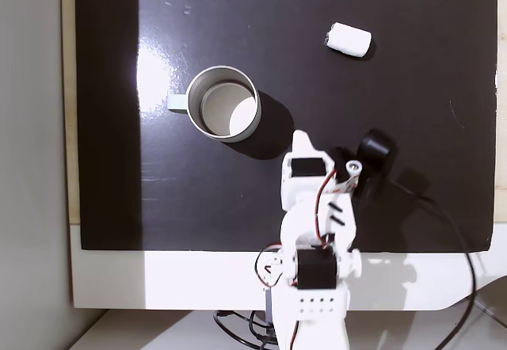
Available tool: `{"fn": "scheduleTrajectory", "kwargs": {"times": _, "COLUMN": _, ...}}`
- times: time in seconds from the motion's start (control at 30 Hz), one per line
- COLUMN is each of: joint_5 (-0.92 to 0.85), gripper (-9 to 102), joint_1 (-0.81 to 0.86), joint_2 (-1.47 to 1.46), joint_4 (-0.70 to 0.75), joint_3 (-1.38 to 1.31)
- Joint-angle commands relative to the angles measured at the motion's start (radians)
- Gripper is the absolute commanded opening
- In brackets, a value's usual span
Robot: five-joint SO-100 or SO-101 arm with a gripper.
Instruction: Grasp a gauze and put it in the cup.
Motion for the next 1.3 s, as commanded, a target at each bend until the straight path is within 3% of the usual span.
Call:
{"fn": "scheduleTrajectory", "kwargs": {"times": 0.0, "joint_5": -0.006, "gripper": 0, "joint_1": 0.048, "joint_2": -0.215, "joint_4": 0.078, "joint_3": -0.281}}
{"fn": "scheduleTrajectory", "kwargs": {"times": 0.37, "joint_5": -0.041, "gripper": 0, "joint_1": 0.158, "joint_2": -0.706, "joint_4": 0.259, "joint_3": -0.753}}
{"fn": "scheduleTrajectory", "kwargs": {"times": 0.67, "joint_5": -0.051, "gripper": 21, "joint_1": 0.196, "joint_2": -1.077, "joint_4": 0.431, "joint_3": -1.124}}
{"fn": "scheduleTrajectory", "kwargs": {"times": 0.9, "joint_5": -0.051, "gripper": 29, "joint_1": 0.213, "joint_2": -1.448, "joint_4": 0.632, "joint_3": -1.566}}
{"fn": "scheduleTrajectory", "kwargs": {"times": 1.07, "joint_5": -0.061, "gripper": 30, "joint_1": 0.235, "joint_2": -1.832, "joint_4": 0.857, "joint_3": -2.120}}
{"fn": "scheduleTrajectory", "kwargs": {"times": 1.27, "joint_5": -0.106, "gripper": 32, "joint_1": 0.252, "joint_2": -1.990, "joint_4": 0.853, "joint_3": -2.276}}
